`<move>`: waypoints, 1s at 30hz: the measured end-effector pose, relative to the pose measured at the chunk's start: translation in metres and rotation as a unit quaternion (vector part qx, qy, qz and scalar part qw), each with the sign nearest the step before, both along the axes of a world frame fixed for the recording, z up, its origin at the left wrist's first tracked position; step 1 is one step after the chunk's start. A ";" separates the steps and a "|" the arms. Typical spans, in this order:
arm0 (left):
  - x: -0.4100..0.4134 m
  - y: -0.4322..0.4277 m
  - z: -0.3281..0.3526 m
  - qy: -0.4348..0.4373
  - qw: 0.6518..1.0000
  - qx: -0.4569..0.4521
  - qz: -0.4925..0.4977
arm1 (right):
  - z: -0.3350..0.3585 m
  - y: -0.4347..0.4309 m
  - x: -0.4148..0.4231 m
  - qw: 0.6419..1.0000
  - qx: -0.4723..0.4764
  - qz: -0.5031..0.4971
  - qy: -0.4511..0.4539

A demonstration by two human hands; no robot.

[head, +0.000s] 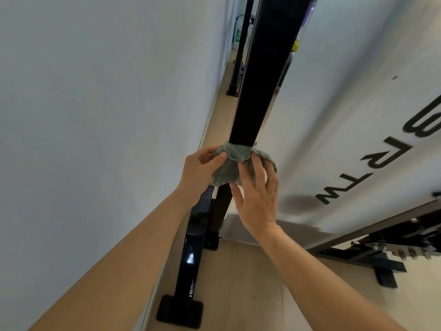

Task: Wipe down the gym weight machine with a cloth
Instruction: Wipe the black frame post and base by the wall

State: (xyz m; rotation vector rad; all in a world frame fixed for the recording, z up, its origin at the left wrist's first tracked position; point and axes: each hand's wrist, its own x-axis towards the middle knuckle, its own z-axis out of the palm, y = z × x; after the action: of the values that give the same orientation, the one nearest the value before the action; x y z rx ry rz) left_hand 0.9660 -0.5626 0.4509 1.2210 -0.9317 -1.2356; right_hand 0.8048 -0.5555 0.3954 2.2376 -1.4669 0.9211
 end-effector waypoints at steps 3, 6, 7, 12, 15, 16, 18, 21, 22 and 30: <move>-0.002 0.000 -0.043 0.025 1.000 -0.014 0.005 | -0.026 -0.011 0.008 0.998 -0.053 -0.010 -0.023; -0.001 -0.005 -0.079 0.044 0.998 -0.031 0.019 | -0.048 -0.017 0.014 0.995 -0.090 0.002 -0.052; -0.001 -0.008 -0.089 0.046 0.998 -0.036 0.022 | -0.057 -0.017 0.015 0.993 -0.097 0.010 -0.059; 0.000 -0.014 -0.135 0.044 0.996 -0.071 0.019 | -0.107 -0.018 0.010 0.986 -0.135 0.053 -0.082; -0.001 -0.012 -0.158 0.041 0.995 -0.093 0.020 | -0.130 -0.019 0.008 0.981 -0.156 0.053 -0.106; -0.002 -0.010 -0.165 0.042 0.994 -0.101 0.020 | -0.137 -0.018 0.007 0.979 -0.162 0.056 -0.114; -0.003 -0.005 -0.180 0.042 0.992 -0.115 0.022 | -0.151 -0.015 0.005 0.976 -0.170 0.064 -0.119; -0.006 0.005 -0.201 0.046 0.989 -0.137 0.029 | -0.174 -0.011 -0.001 0.978 -0.160 0.044 -0.128; -0.007 0.008 -0.208 0.050 0.987 -0.146 0.032 | -0.181 -0.010 -0.003 0.979 -0.151 0.023 -0.132; -0.021 0.019 -0.247 0.061 0.981 -0.171 0.071 | -0.229 -0.006 -0.002 0.988 -0.108 0.003 -0.110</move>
State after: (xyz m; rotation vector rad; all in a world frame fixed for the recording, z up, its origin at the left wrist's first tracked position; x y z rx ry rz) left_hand 0.9452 -0.5437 0.2041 0.9122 -0.9060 -0.9793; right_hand 0.8029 -0.5613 0.1668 2.0374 -1.3720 1.2985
